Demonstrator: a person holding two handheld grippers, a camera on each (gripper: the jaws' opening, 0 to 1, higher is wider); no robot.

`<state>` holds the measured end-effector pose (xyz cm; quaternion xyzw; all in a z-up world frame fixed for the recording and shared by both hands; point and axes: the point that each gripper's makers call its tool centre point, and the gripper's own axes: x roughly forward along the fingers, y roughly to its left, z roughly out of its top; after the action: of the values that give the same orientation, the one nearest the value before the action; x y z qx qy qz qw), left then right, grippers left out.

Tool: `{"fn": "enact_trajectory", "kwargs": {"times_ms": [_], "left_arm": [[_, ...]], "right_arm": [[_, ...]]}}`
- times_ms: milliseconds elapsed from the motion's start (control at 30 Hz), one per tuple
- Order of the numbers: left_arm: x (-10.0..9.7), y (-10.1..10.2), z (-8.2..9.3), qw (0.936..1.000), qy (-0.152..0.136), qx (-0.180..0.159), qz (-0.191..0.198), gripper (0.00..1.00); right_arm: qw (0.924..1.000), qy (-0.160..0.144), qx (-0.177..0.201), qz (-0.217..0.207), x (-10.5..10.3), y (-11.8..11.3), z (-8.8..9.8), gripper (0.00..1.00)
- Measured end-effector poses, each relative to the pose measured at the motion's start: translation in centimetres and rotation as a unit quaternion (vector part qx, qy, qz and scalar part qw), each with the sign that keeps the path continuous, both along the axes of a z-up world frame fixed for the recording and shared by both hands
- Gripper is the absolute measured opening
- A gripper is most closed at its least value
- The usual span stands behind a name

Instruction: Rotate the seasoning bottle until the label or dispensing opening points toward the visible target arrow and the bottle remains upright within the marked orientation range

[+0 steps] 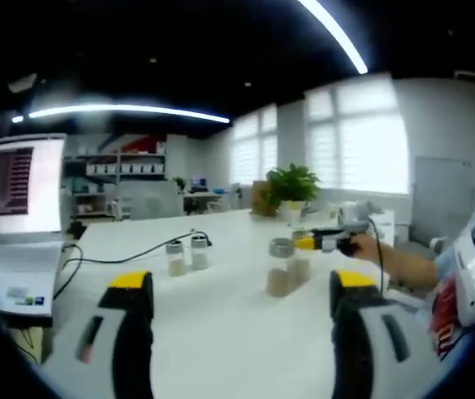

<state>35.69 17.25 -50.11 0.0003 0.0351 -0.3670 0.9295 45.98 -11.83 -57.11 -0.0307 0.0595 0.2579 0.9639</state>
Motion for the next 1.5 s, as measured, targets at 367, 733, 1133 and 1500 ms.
{"fn": "enact_trajectory", "kwargs": {"times_ms": [367,733,1133,1500], "left_arm": [[0.0,-0.2,-0.1,1.0000,0.003,0.001,-0.004,0.93],[-0.3,-0.6,-0.3,1.0000,0.005,0.003,-0.004,0.93],[-0.1,-1.1,-0.7,0.9998,0.011,0.010,-0.011,0.93],[-0.3,-0.8,-0.2,1.0000,0.002,0.003,-0.007,0.93]], "right_arm": [[0.9814,0.007,0.000,0.192,-0.7,1.0,0.0,0.40],[0.9343,0.009,0.006,0.356,-1.6,1.6,-0.1,0.40],[0.9107,0.012,0.002,0.413,-1.9,2.0,-0.2,0.40],[0.9044,0.033,0.082,0.417,-2.1,1.7,0.3,0.43]]}}
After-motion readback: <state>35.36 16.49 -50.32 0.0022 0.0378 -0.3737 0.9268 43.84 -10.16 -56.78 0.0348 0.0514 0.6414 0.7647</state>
